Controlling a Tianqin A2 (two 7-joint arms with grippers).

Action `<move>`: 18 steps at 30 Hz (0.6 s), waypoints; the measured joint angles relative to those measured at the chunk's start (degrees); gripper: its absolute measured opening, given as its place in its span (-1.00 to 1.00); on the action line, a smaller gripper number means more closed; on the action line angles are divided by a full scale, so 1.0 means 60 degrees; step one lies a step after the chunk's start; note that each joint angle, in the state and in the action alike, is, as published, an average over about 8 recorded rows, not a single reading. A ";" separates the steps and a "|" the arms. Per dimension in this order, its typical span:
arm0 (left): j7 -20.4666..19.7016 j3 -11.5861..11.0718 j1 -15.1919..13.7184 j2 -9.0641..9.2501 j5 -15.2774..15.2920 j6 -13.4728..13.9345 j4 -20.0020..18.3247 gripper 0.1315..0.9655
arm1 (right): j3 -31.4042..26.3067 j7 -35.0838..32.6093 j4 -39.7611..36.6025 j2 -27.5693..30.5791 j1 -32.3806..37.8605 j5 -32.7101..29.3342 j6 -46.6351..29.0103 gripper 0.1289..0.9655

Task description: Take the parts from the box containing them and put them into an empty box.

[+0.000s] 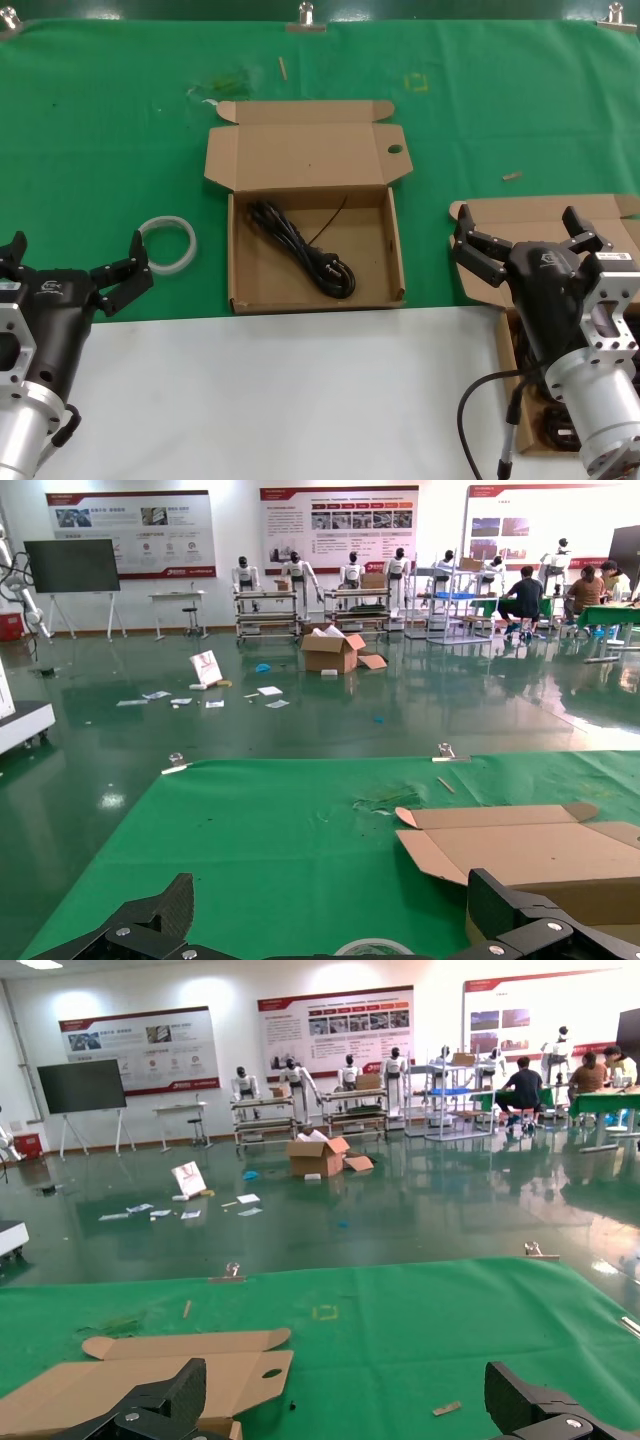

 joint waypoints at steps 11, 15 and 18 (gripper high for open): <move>0.0000 0.0000 0.0000 0.0000 0.0000 0.0000 0.0000 1.00 | 0.0000 0.0000 0.0000 0.0000 0.0000 0.0000 0.0000 1.00; 0.0000 0.0000 0.0000 0.0000 0.0000 0.0000 0.0000 1.00 | 0.0000 0.0000 0.0000 0.0000 0.0000 0.0000 0.0000 1.00; 0.0000 0.0000 0.0000 0.0000 0.0000 0.0000 0.0000 1.00 | 0.0000 0.0000 0.0000 0.0000 0.0000 0.0000 0.0000 1.00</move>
